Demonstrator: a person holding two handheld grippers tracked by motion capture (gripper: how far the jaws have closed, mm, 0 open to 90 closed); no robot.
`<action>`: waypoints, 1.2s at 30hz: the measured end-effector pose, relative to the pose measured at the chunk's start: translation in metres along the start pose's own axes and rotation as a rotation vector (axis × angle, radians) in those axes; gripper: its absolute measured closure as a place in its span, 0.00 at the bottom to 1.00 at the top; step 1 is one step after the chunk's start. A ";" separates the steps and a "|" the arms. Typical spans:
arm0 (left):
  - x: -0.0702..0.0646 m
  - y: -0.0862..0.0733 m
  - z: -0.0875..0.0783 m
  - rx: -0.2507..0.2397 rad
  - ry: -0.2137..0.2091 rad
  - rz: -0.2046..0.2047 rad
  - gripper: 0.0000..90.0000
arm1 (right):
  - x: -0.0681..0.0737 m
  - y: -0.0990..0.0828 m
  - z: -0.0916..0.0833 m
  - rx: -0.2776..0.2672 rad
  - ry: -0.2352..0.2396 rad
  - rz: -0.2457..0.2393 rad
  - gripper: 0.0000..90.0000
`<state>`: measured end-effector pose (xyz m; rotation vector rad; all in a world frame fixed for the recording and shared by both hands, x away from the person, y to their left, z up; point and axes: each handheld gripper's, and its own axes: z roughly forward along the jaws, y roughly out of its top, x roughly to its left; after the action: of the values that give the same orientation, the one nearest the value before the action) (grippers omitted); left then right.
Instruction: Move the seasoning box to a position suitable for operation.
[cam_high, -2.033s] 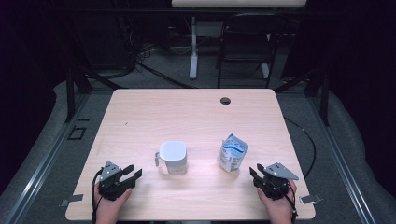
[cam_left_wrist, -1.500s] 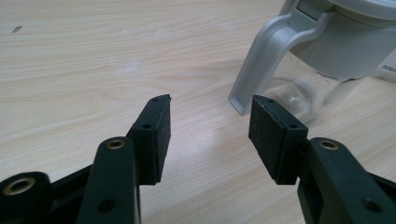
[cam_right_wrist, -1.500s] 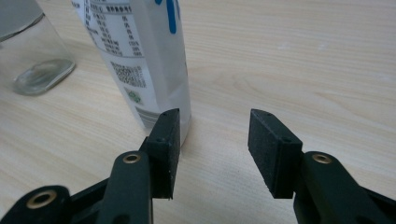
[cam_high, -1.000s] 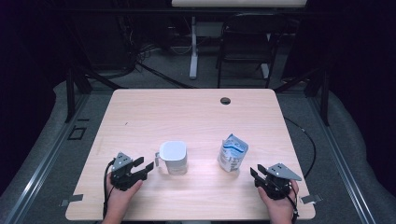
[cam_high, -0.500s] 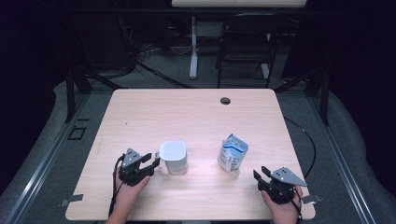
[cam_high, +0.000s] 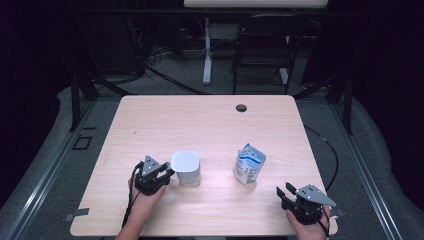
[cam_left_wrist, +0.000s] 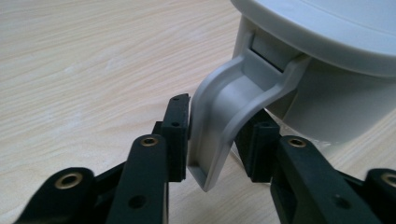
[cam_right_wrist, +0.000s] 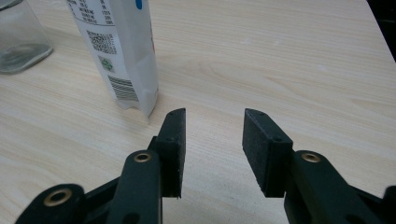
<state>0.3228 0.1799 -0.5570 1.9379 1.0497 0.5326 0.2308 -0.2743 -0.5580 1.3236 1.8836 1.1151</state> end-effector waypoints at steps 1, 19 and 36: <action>0.001 0.000 0.000 0.000 0.002 -0.005 0.77 | 0.000 0.000 0.000 -0.004 -0.002 0.002 0.67; -0.006 0.000 -0.003 0.019 0.028 0.029 0.79 | 0.006 -0.001 0.001 0.008 0.010 -0.046 0.67; -0.015 -0.001 -0.007 0.016 0.010 0.051 0.80 | 0.011 -0.001 0.002 0.030 0.051 -0.080 0.64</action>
<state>0.3092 0.1710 -0.5540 1.9823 1.0156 0.5647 0.2278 -0.2634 -0.5597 1.2362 1.9797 1.0933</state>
